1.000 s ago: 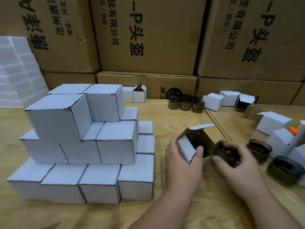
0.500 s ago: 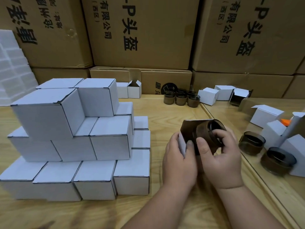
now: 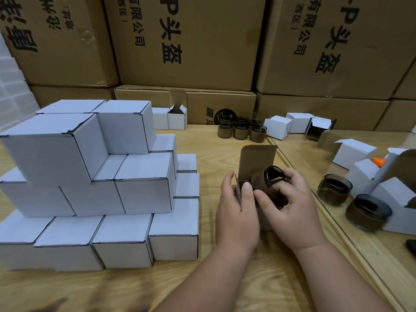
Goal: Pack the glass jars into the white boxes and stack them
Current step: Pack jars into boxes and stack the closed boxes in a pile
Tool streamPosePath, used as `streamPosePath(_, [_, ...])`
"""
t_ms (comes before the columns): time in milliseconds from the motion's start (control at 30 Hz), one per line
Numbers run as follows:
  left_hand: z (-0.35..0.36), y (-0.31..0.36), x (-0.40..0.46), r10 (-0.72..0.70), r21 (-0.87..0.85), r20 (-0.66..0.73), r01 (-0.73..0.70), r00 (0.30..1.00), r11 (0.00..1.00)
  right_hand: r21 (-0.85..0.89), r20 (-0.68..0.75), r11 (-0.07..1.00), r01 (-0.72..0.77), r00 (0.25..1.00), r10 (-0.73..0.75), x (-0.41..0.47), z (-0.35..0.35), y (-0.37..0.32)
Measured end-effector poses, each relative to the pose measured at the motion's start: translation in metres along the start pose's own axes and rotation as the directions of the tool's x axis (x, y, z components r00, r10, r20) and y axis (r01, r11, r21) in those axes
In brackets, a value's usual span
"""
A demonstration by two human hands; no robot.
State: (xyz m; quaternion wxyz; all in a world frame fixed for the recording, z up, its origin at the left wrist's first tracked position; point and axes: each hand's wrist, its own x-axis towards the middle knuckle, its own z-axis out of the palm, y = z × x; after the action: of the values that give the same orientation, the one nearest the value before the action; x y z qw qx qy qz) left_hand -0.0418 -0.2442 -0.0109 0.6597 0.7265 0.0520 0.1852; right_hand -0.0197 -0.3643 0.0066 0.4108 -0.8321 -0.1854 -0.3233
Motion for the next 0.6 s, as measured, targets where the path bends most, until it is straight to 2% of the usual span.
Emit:
streamPosePath(200, [-0.0015, 0.0001, -0.0018, 0.003, 0.003, -0.012, -0.003, 1.000, 1.000, -0.093, 0.002, 0.995, 0.023, 1.000, -0.023, -0.0012, -0.0017, -0.0007])
streamPosePath(600, [-0.0013, 0.0003, -0.0021, 0.023, -0.016, -0.018, -0.023, 1.000, 1.000, -0.086, 0.052, 0.996, -0.029, 0.998, 0.033, -0.0037, -0.0043, 0.0023])
